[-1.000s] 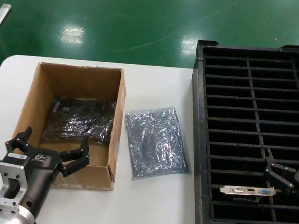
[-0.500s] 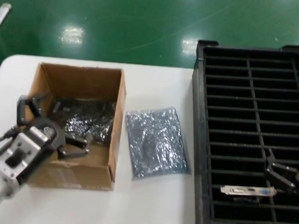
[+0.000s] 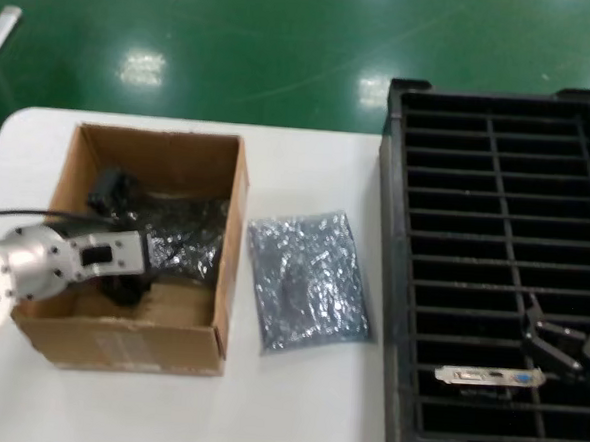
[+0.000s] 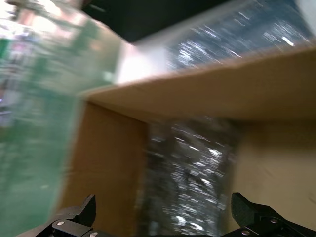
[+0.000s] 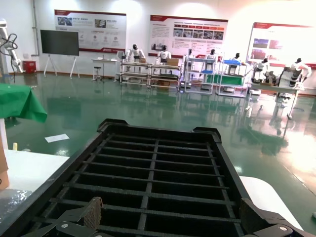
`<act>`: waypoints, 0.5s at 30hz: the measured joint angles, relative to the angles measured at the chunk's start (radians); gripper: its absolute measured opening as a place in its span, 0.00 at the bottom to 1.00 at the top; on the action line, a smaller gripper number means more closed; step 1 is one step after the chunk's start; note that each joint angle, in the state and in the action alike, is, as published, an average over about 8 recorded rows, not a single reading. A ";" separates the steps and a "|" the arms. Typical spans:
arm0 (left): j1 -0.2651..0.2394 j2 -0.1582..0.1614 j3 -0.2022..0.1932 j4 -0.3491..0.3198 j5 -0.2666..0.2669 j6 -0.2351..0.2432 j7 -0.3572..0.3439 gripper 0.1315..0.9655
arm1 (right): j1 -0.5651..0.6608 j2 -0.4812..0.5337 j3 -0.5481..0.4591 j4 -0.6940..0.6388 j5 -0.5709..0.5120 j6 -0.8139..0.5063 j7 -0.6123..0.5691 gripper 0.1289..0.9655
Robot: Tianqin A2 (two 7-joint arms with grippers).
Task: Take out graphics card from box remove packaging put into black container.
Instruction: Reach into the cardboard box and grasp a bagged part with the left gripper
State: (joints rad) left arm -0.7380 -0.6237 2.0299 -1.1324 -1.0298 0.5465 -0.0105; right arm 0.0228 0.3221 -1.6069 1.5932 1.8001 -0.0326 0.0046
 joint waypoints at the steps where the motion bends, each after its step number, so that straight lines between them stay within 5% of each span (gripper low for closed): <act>1: -0.033 0.017 0.019 0.045 0.019 0.025 0.018 1.00 | 0.000 0.000 0.000 0.000 0.000 0.000 0.000 1.00; 7: -0.174 0.110 0.097 0.280 0.075 0.087 0.136 1.00 | 0.000 0.000 0.000 0.000 0.000 0.000 0.000 1.00; 15: -0.234 0.183 0.115 0.462 0.083 0.006 0.235 0.97 | 0.000 0.000 0.000 0.000 0.000 0.000 0.000 1.00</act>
State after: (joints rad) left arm -0.9723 -0.4408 2.1447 -0.6703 -0.9464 0.5528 0.2241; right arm 0.0228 0.3221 -1.6069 1.5932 1.8001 -0.0326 0.0046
